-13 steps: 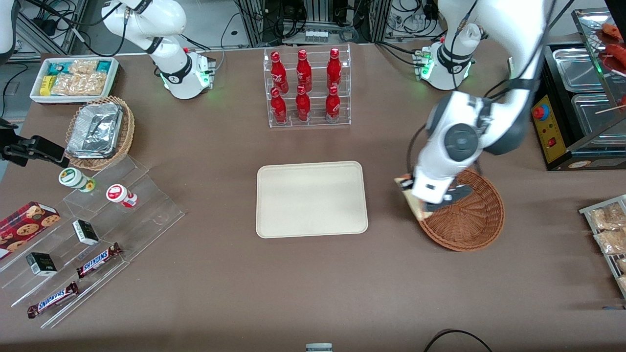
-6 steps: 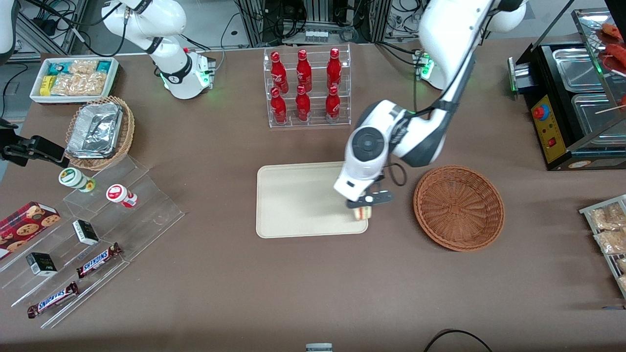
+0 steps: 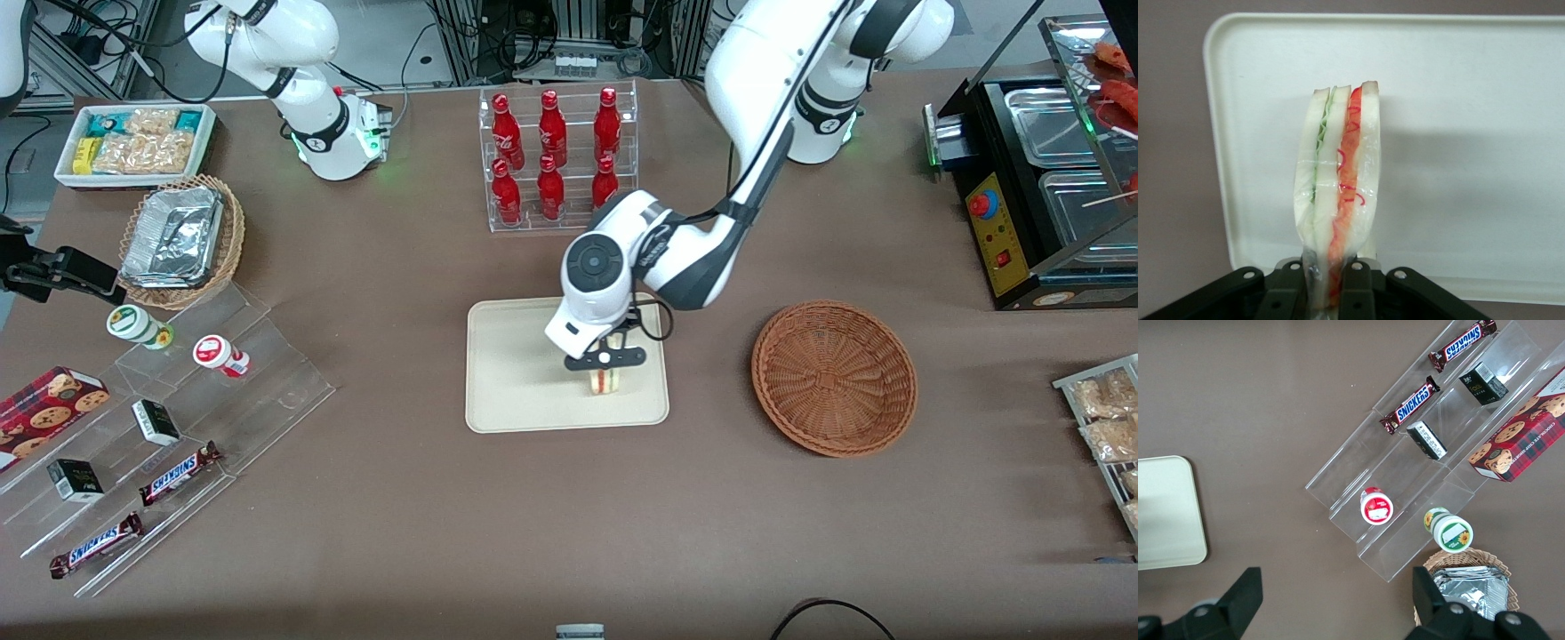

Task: Place sandwich from basket to tray
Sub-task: 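Lower the sandwich onto the tray and open the left gripper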

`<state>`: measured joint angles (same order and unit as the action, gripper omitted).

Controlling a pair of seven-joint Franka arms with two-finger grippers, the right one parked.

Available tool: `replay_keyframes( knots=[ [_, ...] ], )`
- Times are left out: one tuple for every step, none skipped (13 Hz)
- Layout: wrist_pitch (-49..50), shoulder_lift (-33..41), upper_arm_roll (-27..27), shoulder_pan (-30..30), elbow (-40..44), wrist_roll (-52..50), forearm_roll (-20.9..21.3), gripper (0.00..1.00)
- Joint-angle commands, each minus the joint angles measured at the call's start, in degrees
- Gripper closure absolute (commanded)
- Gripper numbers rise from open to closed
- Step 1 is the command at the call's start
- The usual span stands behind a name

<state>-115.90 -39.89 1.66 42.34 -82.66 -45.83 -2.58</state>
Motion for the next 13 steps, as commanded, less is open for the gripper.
replay_keyframes(
  knots=[
    [0.9, -3.3, -0.8, 2.1, 5.0, -0.8, -1.1, 1.00],
    [0.9, -4.0, -0.7, 2.3, 5.9, -1.2, -1.1, 1.00],
    [0.9, -4.8, -0.8, 2.8, 6.8, -3.0, -1.1, 1.00],
    [0.9, -5.5, -0.8, 3.5, 7.5, -4.2, -1.0, 1.00],
    [0.9, -6.1, -0.9, 3.5, 8.1, -4.4, -1.0, 1.00],
    [0.9, -6.4, -0.9, 3.6, 8.7, -4.5, -1.0, 1.00],
    [0.9, -7.0, -0.9, 3.5, 9.1, -5.7, -1.0, 1.00],
    [0.7, -7.7, -0.9, 3.6, 10.0, -7.6, -0.9, 1.00],
    [0.4, -8.3, -0.9, 3.7, 10.3, -8.3, -0.9, 1.00],
    [0.0, -8.4, -0.9, 3.7, 10.3, -8.7, -0.9, 1.00],
    [-0.2, -8.6, -0.9, 3.7, 10.3, -9.4, -0.9, 1.00],
    [-0.5, -8.6, -0.9, 3.7, 10.3, -9.8, -0.9, 1.00],
    [-0.6, -8.6, -0.9, 3.6, 10.3, -9.9, -0.9, 0.78]
  ],
)
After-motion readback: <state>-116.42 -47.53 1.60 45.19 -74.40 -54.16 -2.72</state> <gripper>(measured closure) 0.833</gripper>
